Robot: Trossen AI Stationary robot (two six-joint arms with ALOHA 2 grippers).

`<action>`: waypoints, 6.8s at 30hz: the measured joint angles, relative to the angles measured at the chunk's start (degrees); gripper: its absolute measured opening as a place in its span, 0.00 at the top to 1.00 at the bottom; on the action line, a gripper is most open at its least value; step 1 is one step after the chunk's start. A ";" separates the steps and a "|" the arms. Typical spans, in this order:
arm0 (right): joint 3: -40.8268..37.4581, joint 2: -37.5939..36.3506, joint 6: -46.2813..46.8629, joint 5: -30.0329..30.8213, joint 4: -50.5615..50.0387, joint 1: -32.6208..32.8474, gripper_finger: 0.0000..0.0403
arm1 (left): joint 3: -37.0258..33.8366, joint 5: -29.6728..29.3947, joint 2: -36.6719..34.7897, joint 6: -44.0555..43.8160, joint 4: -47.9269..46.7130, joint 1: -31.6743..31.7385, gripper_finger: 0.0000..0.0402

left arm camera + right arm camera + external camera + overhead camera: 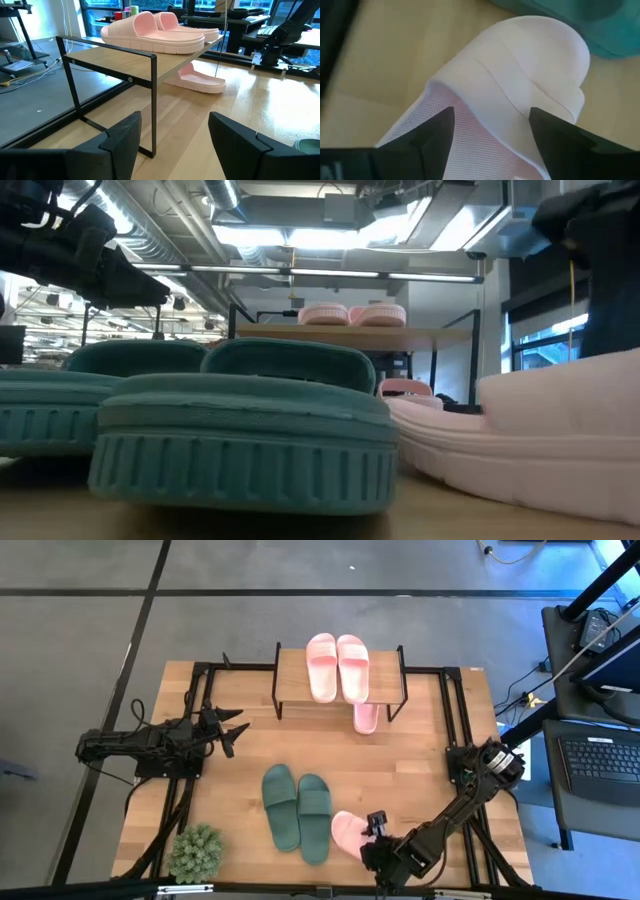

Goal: Pick and place slides into the shelf
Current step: Put the pink slide under the shelf

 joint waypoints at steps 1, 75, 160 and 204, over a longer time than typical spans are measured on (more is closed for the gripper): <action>-0.36 0.00 -0.08 0.05 0.06 -0.23 0.36 | 0.00 -0.01 -0.01 0.00 0.01 0.00 0.44; 25.37 0.04 13.10 7.45 -29.61 -27.66 1.00 | 0.00 0.00 -0.02 0.01 0.00 0.00 0.44; 24.89 12.13 13.79 12.44 -34.75 -45.78 0.85 | 0.01 0.00 -0.02 3.28 -0.04 0.00 0.44; 35.74 12.07 -3.47 -1.34 -53.98 -33.70 0.33 | 0.00 0.02 0.00 3.28 -0.04 0.00 0.44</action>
